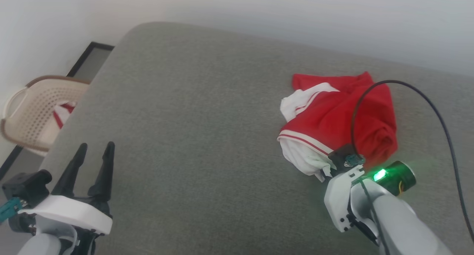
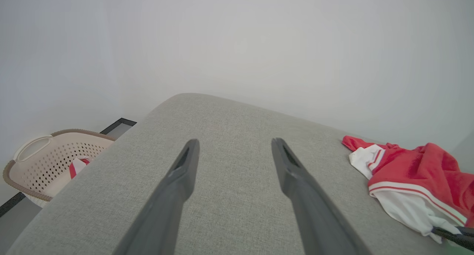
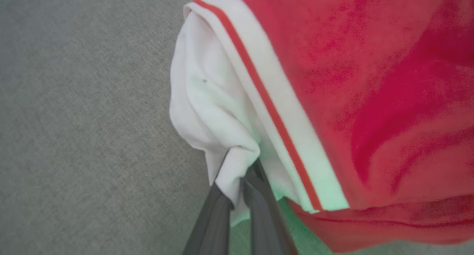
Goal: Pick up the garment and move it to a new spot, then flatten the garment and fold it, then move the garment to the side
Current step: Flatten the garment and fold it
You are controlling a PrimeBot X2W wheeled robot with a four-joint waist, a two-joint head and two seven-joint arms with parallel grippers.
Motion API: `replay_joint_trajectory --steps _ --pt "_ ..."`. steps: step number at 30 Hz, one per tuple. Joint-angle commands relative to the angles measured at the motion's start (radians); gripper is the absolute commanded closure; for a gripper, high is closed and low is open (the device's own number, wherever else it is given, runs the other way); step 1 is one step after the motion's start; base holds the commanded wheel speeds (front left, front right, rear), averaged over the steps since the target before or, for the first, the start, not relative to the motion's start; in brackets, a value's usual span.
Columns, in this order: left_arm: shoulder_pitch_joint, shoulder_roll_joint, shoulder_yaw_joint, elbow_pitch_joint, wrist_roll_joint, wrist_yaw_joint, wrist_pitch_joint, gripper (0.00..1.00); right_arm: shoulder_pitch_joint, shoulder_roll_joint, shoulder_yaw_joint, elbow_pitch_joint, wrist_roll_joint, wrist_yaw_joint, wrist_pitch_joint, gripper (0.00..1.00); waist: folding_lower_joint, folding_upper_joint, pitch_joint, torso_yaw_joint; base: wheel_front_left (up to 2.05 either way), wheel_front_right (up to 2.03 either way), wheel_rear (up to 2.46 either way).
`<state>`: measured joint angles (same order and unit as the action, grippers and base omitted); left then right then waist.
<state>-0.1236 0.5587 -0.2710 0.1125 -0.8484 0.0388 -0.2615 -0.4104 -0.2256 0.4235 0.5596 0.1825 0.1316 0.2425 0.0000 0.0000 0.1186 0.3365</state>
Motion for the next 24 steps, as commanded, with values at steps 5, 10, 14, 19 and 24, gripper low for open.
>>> replay_joint_trajectory --steps 5,10,14,19,24 --pt "0.032 0.019 0.024 -0.012 0.009 0.004 -0.004 0.0 0.053 -0.084 0.005 -0.135 0.062 -0.002 0.067 1.0 0.0 0.0 -0.03 -0.061 0.0 0.0 0.0" --pt "0.067 0.036 0.044 -0.027 0.002 0.016 -0.004 0.0 0.131 -0.179 -0.066 -0.301 0.094 -0.002 0.142 1.0 0.0 0.0 -0.05 -0.124 0.0 0.0 0.0" --pt "0.089 0.041 0.05 -0.037 -0.002 0.019 -0.002 0.0 0.202 -0.232 -0.153 -0.38 0.093 -0.002 0.185 1.0 0.0 0.0 -0.064 -0.168 0.0 0.0 0.0" --pt "0.105 0.04 0.05 -0.045 -0.006 0.024 -0.001 0.0 0.276 -0.27 -0.237 -0.41 0.107 -0.002 0.224 1.0 0.0 0.0 -0.084 -0.209 0.0 0.0 0.0" --pt "0.104 0.04 0.034 -0.044 0.0 0.02 0.01 0.0 0.323 -0.276 -0.294 -0.346 0.128 -0.002 0.223 1.0 0.0 0.0 -0.094 -0.222 0.0 0.0 0.0"
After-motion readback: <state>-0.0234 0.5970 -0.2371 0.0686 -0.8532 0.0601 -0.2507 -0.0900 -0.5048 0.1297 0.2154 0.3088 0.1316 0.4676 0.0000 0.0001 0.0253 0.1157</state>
